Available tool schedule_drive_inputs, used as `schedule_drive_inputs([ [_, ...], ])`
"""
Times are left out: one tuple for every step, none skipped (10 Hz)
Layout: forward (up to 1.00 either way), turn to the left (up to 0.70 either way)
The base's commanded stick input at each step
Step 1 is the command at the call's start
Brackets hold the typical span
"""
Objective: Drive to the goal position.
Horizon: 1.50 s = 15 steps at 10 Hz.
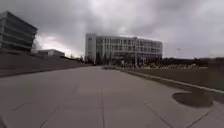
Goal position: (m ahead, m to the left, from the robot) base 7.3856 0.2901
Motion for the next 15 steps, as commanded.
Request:
schedule_drive_inputs([
  [0.49,0.08],
  [0.49,0.08],
  [0.49,0.09],
  [0.49,0.11],
  [0.49,0.12],
  [0.49,0.10],
  [0.49,0.08],
  [0.49,0.13],
  [0.49,0.12],
  [0.49,0.10],
  [0.49,0.09],
  [0.49,0.08],
  [0.49,0.08],
  [0.49,0.08],
  [0.49,0.07],
])
